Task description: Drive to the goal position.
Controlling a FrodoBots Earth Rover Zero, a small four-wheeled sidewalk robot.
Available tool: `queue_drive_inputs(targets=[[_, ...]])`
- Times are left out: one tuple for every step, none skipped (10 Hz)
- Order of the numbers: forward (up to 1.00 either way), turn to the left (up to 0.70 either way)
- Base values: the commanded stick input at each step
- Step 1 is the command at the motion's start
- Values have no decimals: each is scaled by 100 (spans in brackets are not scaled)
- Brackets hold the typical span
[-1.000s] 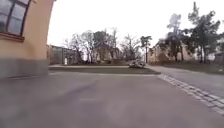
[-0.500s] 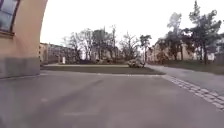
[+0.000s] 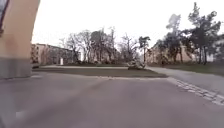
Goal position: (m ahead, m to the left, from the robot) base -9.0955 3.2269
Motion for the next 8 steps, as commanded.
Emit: queue_drive_inputs(targets=[[100,0],[100,0],[100,0],[100,0],[100,0],[100,0],[100,0],[100,0]])
